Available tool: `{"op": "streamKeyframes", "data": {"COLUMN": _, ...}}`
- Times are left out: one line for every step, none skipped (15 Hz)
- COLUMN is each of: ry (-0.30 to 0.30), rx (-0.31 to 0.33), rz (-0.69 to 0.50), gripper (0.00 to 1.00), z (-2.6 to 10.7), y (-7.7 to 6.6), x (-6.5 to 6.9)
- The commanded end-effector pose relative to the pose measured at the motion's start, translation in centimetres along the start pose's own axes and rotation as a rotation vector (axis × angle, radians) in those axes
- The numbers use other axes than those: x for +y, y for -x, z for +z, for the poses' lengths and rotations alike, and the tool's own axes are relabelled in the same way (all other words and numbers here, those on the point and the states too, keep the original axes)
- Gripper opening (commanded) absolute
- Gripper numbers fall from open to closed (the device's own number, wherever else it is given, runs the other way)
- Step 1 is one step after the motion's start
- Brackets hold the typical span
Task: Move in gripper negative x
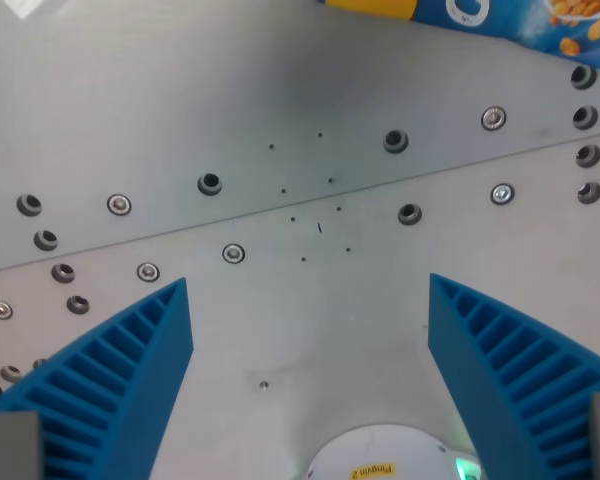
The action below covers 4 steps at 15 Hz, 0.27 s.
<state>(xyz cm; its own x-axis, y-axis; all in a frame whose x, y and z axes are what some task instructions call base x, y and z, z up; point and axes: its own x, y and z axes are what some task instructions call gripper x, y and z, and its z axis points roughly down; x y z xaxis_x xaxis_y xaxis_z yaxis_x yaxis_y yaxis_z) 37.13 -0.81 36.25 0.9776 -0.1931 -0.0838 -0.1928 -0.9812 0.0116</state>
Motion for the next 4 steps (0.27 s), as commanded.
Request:
{"op": "streamKeyframes", "data": {"ry": -0.008, "rx": 0.082, "rz": 0.015, "gripper": 1.0, "z": -0.1, "y": 2.7, "x": -0.2}}
{"op": "streamKeyframes", "data": {"ry": -0.008, "rx": 0.082, "rz": 0.015, "gripper": 1.0, "z": 0.0, "y": 3.2, "x": -0.2}}
{"op": "streamKeyframes", "data": {"ry": -0.008, "rx": 0.082, "rz": 0.015, "gripper": 1.0, "z": 0.0, "y": 3.7, "x": -0.2}}
{"op": "streamKeyframes", "data": {"ry": -0.008, "rx": 0.082, "rz": 0.015, "gripper": 1.0, "z": 0.0, "y": 4.2, "x": -0.2}}
